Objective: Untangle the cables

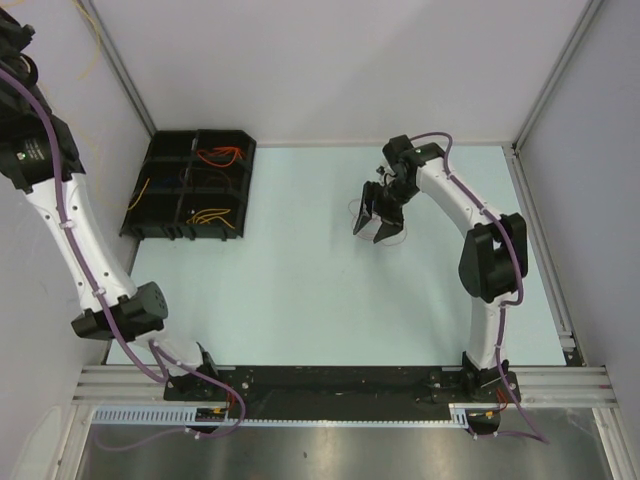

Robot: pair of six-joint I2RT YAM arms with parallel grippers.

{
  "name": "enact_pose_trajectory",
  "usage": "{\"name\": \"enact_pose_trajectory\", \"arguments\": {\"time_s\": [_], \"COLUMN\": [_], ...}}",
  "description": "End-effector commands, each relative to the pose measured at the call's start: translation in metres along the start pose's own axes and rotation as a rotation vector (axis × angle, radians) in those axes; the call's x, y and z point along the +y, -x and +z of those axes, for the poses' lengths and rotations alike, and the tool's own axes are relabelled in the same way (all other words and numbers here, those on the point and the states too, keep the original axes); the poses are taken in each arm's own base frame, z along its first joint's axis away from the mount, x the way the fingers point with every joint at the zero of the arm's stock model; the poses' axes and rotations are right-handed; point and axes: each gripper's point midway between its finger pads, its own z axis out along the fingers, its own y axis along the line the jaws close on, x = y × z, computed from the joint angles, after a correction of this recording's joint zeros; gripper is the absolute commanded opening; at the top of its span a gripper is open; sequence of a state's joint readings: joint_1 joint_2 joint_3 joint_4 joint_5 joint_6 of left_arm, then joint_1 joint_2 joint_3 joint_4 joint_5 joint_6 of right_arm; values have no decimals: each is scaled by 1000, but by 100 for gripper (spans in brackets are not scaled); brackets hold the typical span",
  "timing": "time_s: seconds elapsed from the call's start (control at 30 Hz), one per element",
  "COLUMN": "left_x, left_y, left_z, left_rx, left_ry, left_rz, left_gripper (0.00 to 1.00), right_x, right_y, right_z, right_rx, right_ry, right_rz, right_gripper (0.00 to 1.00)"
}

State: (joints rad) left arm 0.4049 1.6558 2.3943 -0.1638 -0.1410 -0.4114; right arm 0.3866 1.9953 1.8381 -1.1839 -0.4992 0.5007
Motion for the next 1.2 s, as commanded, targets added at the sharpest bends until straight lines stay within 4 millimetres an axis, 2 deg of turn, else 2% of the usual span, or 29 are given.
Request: {"name": "enact_pose_trajectory", "arguments": {"time_s": [0.0, 0.1, 0.13, 0.2, 0.23, 0.33, 0.47, 0.5, 0.57, 0.67, 0.7, 0.87, 1.07, 1.1, 1.17], "left_x": [-2, 9, 17, 20, 27, 34, 39, 41, 42, 46, 46, 72, 101, 110, 118], "left_y": [11, -12, -32, -47, -64, -90, -106, -117, -125, -148, -148, -170, -202, -214, -209], "left_z": [4, 3, 3, 3, 4, 8, 4, 1, -4, -11, -13, -33, -81, -93, -104], "left_rx": [-27, 28, 72, 97, 127, 185, 229, 254, 273, 338, 345, 417, 506, 530, 510], "left_ry": [-35, -10, 8, 3, 10, 16, 29, 32, 37, 68, 77, 214, 344, 376, 428], "left_rz": [-31, -27, -26, -36, -36, -49, -72, -84, -96, -79, -57, 3, -5, 0, 14], "left_gripper": [0, 0, 0, 0, 0, 1, 0, 0, 0, 0, 0, 0, 0, 0, 0], "right_x": [4, 5, 6, 6, 6, 4, 3, 2, 1, 0, -1, -2, -3, -2, -1], "right_y": [4, 6, 7, 8, 8, 7, 8, 8, 8, 8, 8, 7, 5, 5, 2], "right_z": [-5, -4, -4, -4, -4, -3, -3, -3, -3, -2, -1, 2, 6, 8, 11], "right_rx": [-4, -4, -6, -3, -1, 5, 6, 5, 8, 17, 23, 41, 66, 70, 83], "right_ry": [-26, -27, -28, -33, -34, -42, -48, -51, -55, -60, -63, -77, -87, -87, -88], "right_rz": [12, 14, 12, 13, 11, 14, 10, 9, 11, 9, 6, -1, -8, -10, -15], "right_gripper": [61, 61, 61, 61, 61, 61, 61, 61, 61, 62, 61, 61, 61, 61, 61]}}
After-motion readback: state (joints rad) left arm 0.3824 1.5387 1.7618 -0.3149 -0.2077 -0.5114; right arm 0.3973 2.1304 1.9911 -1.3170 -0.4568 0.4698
